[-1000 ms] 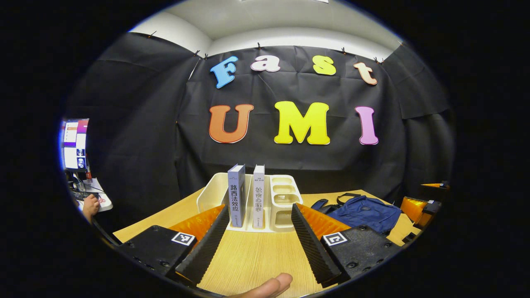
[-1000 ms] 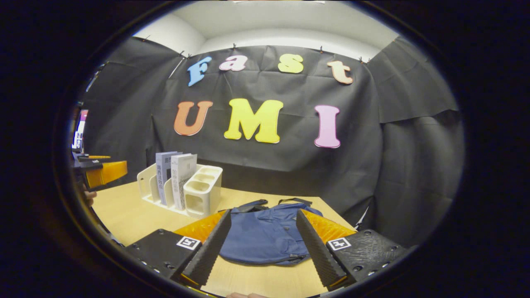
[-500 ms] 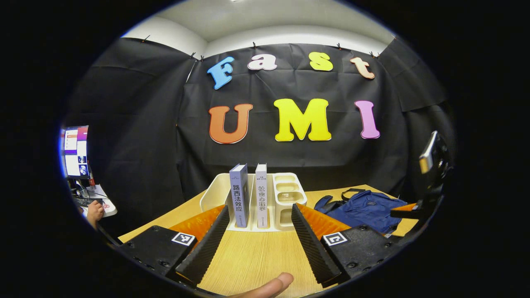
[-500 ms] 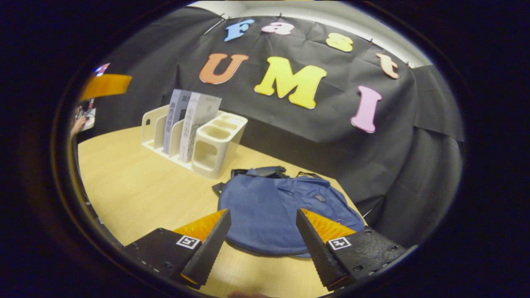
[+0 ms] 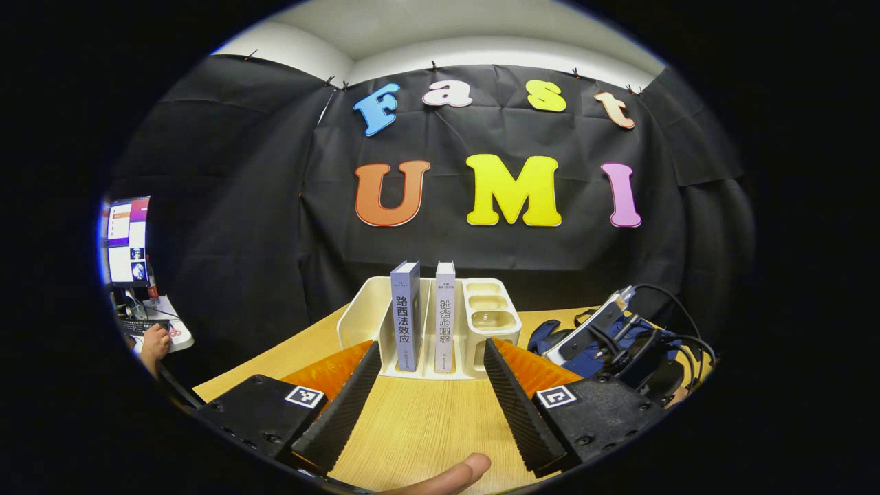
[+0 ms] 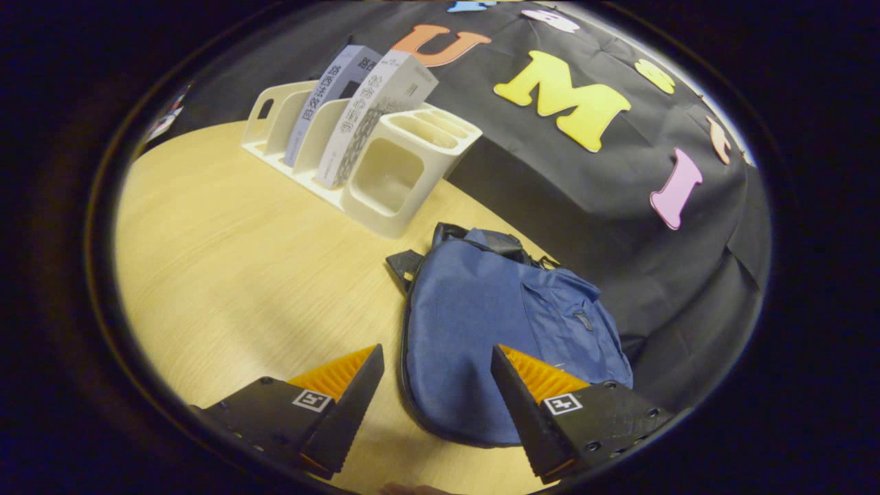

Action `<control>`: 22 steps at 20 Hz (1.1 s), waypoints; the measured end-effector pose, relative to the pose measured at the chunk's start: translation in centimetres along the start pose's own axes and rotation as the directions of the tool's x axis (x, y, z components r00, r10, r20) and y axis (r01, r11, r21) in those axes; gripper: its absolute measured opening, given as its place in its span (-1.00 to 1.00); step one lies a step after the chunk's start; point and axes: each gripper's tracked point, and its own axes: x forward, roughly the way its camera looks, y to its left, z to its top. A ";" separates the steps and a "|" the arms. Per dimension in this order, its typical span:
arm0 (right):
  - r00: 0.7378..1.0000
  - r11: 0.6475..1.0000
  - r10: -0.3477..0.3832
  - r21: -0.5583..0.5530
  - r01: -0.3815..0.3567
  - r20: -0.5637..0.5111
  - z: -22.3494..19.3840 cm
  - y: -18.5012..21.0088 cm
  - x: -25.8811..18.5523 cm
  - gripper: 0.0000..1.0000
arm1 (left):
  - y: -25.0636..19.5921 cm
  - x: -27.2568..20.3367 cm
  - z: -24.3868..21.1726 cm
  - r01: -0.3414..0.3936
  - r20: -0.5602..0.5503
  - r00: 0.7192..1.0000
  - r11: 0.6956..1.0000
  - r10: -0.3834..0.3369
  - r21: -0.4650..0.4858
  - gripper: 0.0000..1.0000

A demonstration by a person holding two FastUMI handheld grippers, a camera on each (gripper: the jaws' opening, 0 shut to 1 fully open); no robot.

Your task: Open the schoolbag, grab two books from the bookshelf and put them into the schoolbag.

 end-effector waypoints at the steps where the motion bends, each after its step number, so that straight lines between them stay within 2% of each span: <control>1: 1.000 1.000 -0.026 -0.015 0.027 0.002 0.3 -0.4 0.5 1.00 | 0.1 0.0 0.0 -0.002 0.001 1.000 1.000 0.002 0.000 0.92; 2: 0.999 0.998 -0.042 -0.039 0.042 -0.015 0.3 -0.6 0.9 0.90 | 0.1 0.1 0.0 -0.005 0.002 1.000 1.000 0.005 0.000 0.92; 4: 0.996 0.993 -0.081 -0.082 0.079 -0.022 0.8 -1.2 1.3 0.99 | 0.0 0.1 -0.1 -0.001 -0.003 1.000 1.000 0.001 -0.001 0.92; 6: 0.994 0.990 -0.100 -0.104 0.095 -0.045 0.7 -1.7 1.1 0.86 | -0.3 0.1 -0.2 0.007 -0.007 1.000 1.000 -0.007 -0.002 0.92; 8: 0.992 0.988 -0.121 -0.100 0.118 -0.026 1.3 -2.5 0.4 0.82 | -0.6 -0.1 0.0 0.015 -0.002 1.000 1.000 -0.015 0.000 0.92; 9: 0.992 0.988 -0.127 -0.096 0.125 -0.021 1.6 -2.8 0.0 0.92 | -0.7 -0.2 0.1 0.019 0.002 1.000 1.000 -0.019 0.003 0.92; 10: 0.991 0.988 -0.129 -0.085 0.127 -0.020 1.8 -3.1 -0.3 0.80 | -0.7 -0.2 0.1 0.021 0.004 1.000 1.000 -0.021 0.005 0.92; 11: 0.992 0.990 -0.125 -0.073 0.124 -0.015 1.9 -3.1 -0.5 0.89 | -0.7 -0.1 0.1 0.023 0.004 1.000 1.000 -0.023 0.005 0.92; 12: 0.992 0.990 -0.127 -0.066 0.126 -0.010 2.2 -3.2 -0.5 0.76 | -0.8 -0.1 0.1 0.023 0.004 1.000 1.000 -0.023 0.004 0.92; 13: 0.991 0.990 -0.132 -0.061 0.131 -0.013 2.3 -3.2 -0.1 0.72 | -0.7 -0.1 0.1 0.021 0.004 1.000 1.000 -0.021 0.003 0.92; 14: 0.990 0.989 -0.138 -0.057 0.137 -0.029 2.1 -3.1 0.3 0.48 | -0.6 0.0 0.0 0.018 0.002 1.000 1.000 -0.018 0.002 0.92; 16: 0.983 0.982 -0.178 -0.069 0.175 -0.041 2.4 -3.4 1.6 0.48 | -0.6 0.1 -0.2 0.014 -0.005 1.000 1.000 -0.014 0.004 0.92; 18: 0.978 0.977 -0.206 -0.059 0.203 -0.038 3.0 -3.7 2.6 0.13 | -0.6 0.2 -0.3 0.010 -0.008 1.000 1.000 -0.010 0.012 0.92; 19: 0.981 0.980 -0.194 -0.040 0.193 -0.031 3.3 -3.6 2.8 -0.02 | -0.5 0.3 -0.3 0.009 -0.009 1.000 1.000 -0.009 0.014 0.92; 20: 0.983 0.983 -0.180 -0.028 0.179 -0.027 3.4 -3.6 3.0 -0.30 | -0.6 0.4 -0.5 0.011 -0.011 1.000 1.000 -0.011 0.013 0.92; 21: 0.985 0.985 -0.172 -0.016 0.172 -0.020 3.6 -3.9 3.0 -0.38 | -0.6 0.4 -0.5 0.013 -0.014 1.000 1.000 -0.012 0.009 0.92; 22: 0.988 0.988 -0.153 -0.005 0.153 -0.012 3.7 -4.2 2.9 -0.67 | -0.7 0.5 -0.7 0.013 -0.019 1.000 1.000 -0.013 0.004 0.92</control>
